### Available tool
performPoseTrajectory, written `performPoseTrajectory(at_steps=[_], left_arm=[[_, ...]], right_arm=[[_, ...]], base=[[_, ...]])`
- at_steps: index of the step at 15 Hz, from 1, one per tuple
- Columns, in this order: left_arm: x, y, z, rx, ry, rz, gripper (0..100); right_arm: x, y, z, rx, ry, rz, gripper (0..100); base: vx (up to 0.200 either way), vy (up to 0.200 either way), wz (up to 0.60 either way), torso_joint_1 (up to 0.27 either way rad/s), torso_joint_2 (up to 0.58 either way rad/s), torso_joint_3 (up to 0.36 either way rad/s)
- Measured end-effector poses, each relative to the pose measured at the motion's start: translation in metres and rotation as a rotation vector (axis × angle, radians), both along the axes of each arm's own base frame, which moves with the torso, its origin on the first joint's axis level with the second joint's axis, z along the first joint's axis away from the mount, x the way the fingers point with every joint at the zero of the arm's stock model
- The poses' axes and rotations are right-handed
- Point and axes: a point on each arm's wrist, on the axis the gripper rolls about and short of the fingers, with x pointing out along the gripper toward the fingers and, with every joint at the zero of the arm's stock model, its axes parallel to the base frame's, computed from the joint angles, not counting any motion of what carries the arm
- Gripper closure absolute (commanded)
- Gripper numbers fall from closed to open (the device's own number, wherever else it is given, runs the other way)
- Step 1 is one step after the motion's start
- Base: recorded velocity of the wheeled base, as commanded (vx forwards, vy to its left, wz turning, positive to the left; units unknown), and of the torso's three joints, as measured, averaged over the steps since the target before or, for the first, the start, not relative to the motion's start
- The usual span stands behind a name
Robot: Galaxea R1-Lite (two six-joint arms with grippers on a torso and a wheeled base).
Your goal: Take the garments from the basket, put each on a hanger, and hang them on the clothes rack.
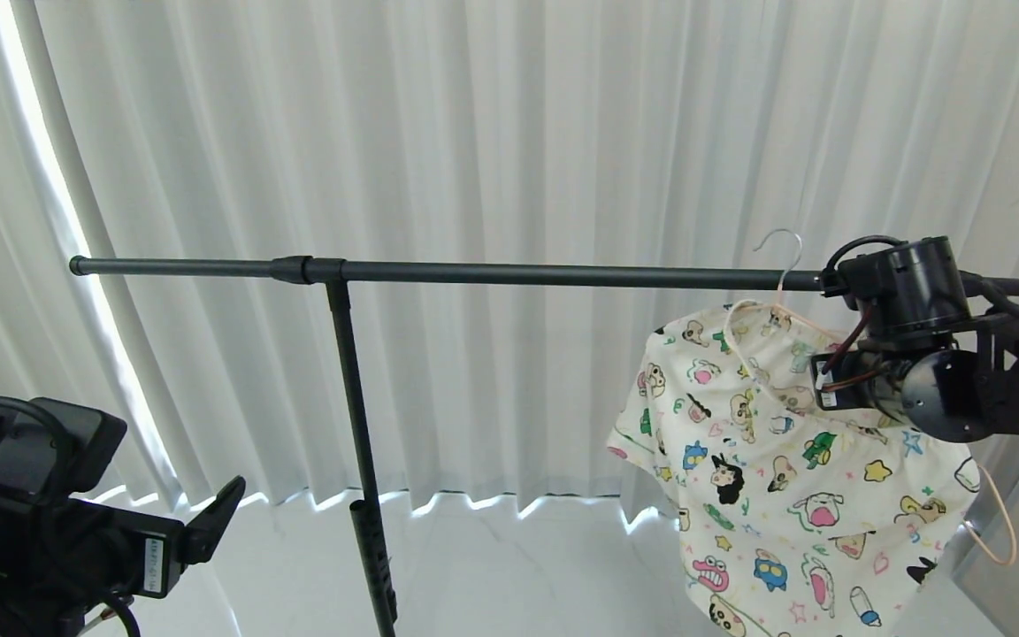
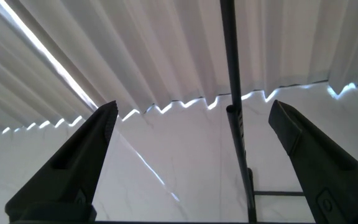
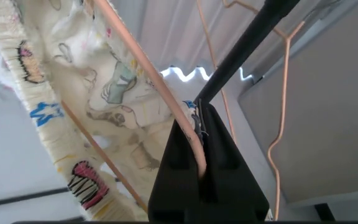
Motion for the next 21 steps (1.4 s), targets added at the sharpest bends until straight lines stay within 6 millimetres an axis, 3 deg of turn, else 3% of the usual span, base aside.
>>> performPoseTrajectory(at_steps=[9,10,14,17,21], left_arm=[[-0.001,-0.001,-0.001,0.001,0.002,-0.007,0],[-0.001,-0.001,-0.001,0.001,0.002,-0.007,0],[-0.001,-0.001,-0.001,0.0,0.002,-0.007,0],[-0.001,-0.001,-0.001,-0.001,0.002,-0.007,0],[-0.001,-0.001,-0.001,0.0,0.002,-0.007,0]], right_arm=[[0.009,0.007,-0.021,-0.034,0.062,0.005,100],[0.008,0.008,-0.022,-0.035,0.065,0.011,0],[0.004,0.013,-0.023,-0.033,0.069,0.028,0],[-0.003,0.011,-0.012,-0.003,0.036,0.032,0],[-0.029,0.01,0.006,0.097,0.0,0.114,0]], base=[[0.0,0.0,0.0,0.0,0.0,0.0],[0.0,0.0,0.0,0.0,0.0,0.0],[0.0,0.0,0.0,0.0,0.0,0.0],[0.0,0.0,0.0,0.0,0.0,0.0],[0.0,0.0,0.0,0.0,0.0,0.0]])
